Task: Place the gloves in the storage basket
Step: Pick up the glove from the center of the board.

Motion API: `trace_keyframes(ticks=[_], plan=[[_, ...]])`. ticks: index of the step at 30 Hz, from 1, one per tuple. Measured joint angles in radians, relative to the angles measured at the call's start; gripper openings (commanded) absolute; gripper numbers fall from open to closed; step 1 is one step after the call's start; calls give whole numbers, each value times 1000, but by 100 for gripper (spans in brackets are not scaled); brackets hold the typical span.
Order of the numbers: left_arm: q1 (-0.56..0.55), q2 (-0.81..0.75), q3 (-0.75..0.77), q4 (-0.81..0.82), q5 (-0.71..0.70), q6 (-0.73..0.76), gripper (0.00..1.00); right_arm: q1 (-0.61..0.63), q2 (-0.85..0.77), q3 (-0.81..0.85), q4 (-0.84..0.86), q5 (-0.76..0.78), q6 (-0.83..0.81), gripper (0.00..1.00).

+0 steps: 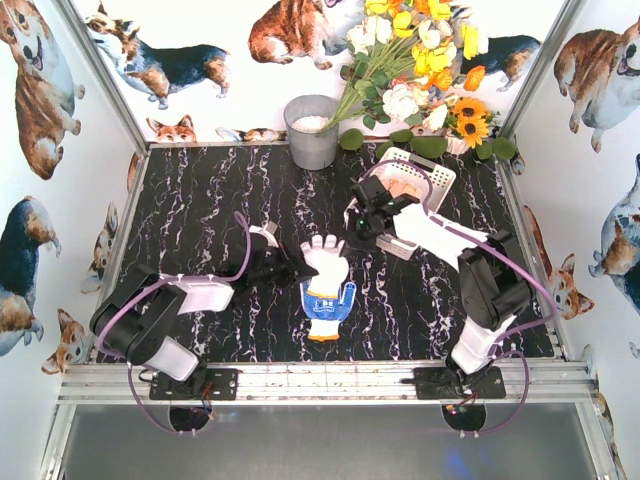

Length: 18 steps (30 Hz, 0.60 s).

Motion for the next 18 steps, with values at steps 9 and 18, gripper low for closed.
trace_keyframes(ticks=[9, 18], plan=[[-32, -55, -26, -25, -52, -19, 0, 0, -94, -97, -27, 6, -17, 0], [-105, -174, -77, -80, -105, -46, 0, 3, -105, -166, -13, -5, -13, 0]])
